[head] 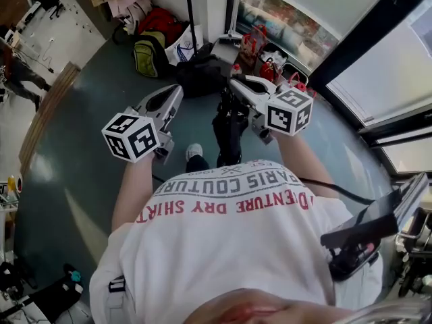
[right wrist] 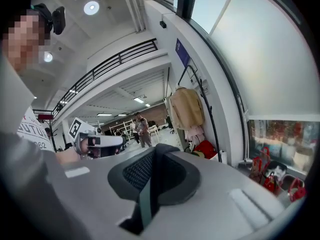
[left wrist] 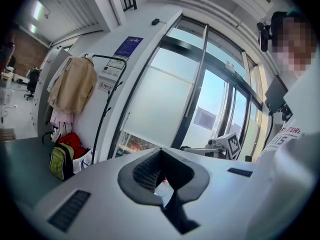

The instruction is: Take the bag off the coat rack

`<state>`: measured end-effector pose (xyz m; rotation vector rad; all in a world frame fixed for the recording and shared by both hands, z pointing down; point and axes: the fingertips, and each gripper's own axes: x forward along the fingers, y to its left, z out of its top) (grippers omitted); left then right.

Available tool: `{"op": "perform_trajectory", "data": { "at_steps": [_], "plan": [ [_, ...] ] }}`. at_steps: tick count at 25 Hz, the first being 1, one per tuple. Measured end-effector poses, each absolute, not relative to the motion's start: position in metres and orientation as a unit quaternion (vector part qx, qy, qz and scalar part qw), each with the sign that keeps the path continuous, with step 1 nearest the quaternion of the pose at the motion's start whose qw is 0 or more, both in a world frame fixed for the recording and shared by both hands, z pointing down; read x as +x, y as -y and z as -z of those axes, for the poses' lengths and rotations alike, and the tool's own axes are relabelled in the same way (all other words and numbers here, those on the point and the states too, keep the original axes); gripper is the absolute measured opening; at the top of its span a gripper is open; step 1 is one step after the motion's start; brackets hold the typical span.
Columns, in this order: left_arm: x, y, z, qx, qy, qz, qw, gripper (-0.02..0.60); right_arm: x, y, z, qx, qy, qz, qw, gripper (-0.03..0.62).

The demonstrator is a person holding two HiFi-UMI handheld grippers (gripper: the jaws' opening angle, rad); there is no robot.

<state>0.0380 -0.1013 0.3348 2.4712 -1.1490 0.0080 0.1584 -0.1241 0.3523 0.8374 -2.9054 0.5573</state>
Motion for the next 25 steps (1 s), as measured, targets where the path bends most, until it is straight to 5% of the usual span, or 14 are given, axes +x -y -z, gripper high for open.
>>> {"op": "perform_trajectory", "data": {
  "at_steps": [12, 25],
  "plan": [
    [0.102, -0.013, -0.353, 0.899, 0.370, -0.025, 0.231, 0.002, 0.211, -0.032, -0.356, 0.287, 0.938, -0.193, 0.022, 0.015],
    [0.091, -0.115, -0.330, 0.921, 0.334, -0.039, 0.194, 0.002, 0.193, -0.109, -0.331, 0.329, 0.928, -0.176, -0.019, 0.015]
  ]
}}
